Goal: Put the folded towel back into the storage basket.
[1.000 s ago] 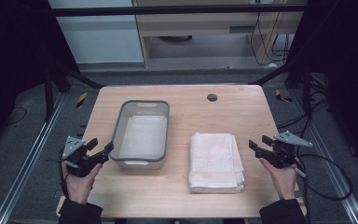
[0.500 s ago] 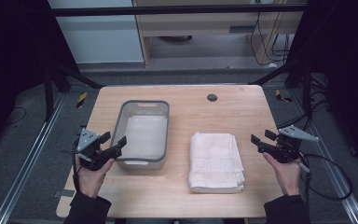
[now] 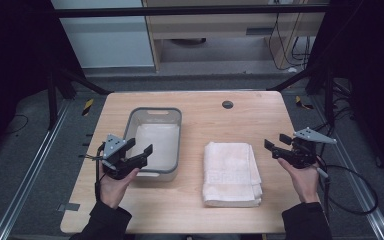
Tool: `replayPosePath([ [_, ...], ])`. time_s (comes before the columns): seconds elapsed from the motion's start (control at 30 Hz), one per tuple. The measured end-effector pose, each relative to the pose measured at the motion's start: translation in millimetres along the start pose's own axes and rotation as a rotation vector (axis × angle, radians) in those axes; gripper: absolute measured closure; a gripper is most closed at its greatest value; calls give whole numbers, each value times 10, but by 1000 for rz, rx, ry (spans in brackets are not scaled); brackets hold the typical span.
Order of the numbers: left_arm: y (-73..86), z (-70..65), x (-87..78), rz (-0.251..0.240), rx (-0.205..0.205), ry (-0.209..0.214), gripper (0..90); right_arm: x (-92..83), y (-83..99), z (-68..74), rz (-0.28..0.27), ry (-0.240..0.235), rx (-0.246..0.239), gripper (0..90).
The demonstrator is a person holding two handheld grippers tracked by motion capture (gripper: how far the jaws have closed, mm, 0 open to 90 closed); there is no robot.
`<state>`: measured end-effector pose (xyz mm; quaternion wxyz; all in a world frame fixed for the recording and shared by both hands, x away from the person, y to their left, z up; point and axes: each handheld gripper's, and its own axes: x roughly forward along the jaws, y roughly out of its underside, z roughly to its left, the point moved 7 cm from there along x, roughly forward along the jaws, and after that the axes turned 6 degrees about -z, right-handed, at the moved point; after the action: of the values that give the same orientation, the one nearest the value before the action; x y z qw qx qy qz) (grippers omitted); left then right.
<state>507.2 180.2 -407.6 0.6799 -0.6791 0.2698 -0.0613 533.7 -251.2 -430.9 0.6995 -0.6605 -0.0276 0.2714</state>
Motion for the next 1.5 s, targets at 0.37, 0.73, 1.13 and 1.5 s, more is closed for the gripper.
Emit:
replayPosePath([
  [0.37, 10, -270, 111, 10, 17, 48, 320, 73, -113, 47, 3, -26, -5, 325],
  [0.73, 83, -539, 215, 34, 42, 97, 319, 190, -78, 103, 33, -54, -19, 299],
  [1.13, 228, -828, 342, 78, 70, 142, 304, 283, 18, 147, 66, -62, -44, 260],
  [1.5, 381, -1008, 417, 117, 85, 177, 295, 347, 124, 156, 96, -74, -42, 240],
])
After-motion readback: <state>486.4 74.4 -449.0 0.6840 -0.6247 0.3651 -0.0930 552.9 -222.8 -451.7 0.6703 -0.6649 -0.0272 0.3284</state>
